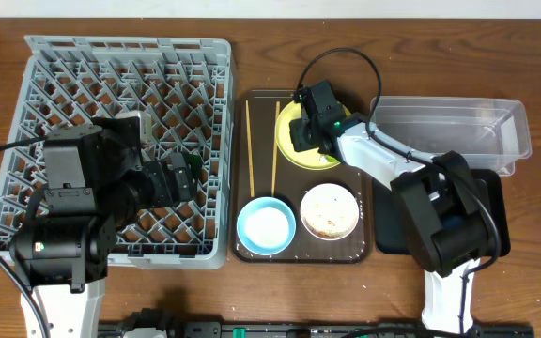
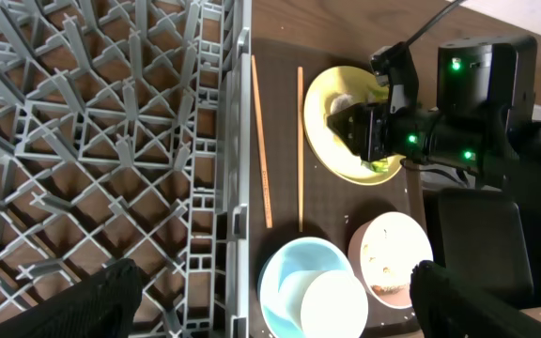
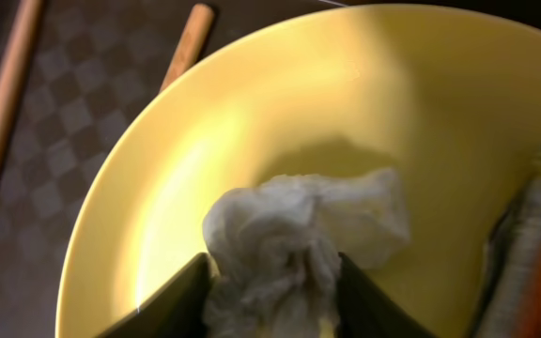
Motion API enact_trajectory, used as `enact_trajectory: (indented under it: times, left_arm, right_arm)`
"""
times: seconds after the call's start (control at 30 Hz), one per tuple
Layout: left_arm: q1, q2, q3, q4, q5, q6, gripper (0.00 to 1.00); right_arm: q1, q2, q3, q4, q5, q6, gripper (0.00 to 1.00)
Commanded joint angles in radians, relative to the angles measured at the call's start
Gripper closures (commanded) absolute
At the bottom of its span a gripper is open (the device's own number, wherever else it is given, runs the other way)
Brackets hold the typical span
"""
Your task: Sort waste into correct bins and load items into the dishwasher
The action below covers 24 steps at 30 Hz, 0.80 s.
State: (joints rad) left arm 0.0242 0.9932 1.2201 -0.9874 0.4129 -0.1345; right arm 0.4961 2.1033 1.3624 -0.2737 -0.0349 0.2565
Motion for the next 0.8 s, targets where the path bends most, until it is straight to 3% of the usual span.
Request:
enact_trajectory:
  times: [0.0,0.2,0.3,0.53,0.57,0.6,0.63,0.67,0.77]
  left_arm:
    - [-0.001,-0.001,0.021,0.000,0.006,-0.002,0.08]
    - [-0.001,-0.001,0.021,0.000,0.006,-0.002,0.08]
    - [-0.001,-0.001,0.021,0.000,0.006,-0.002,0.07]
    - [-0.001,-0.001,0.021,0.000,0.006,-0.002,0.07]
    - [-0.001,-0.001,0.021,0.000,0.006,-0.002,0.08]
    - [-0.001,-0.001,0.021,0.000,0.006,-0.002,0.07]
    - [-0.001,-0.001,0.021,0.000,0.006,-0.002,0.07]
    - [-0.001,-0.001,0.021,0.000,0.006,-0.002,0.08]
    - [-0.001,-0.001,0.021,0.000,0.006,-0.002,0.08]
  right_arm:
    - [-0.001,-0.031,0.015,-0.019,-0.019,0.024,0.99]
    - [-0.051,-0.280,0.016,-0.115,-0.013,0.049,0.99]
    - [-0.109,-0.389,0.015,-0.204,0.063,0.139,0.99]
    - [-0.289,-0.402,0.007,-0.407,0.167,0.296,0.99]
    - [-0.306,-0.386,0.003,-0.408,0.170,0.296,0.96]
    - [-0.325,-0.366,0.002,-0.407,0.169,0.296,0.81]
    - [-0.340,-0.348,0.002,-0.395,0.158,0.272,0.44]
    - [-0.351,-0.341,0.003,-0.380,0.126,0.225,0.29]
    - [-0.365,-0.352,0.010,-0.357,0.029,0.100,0.28]
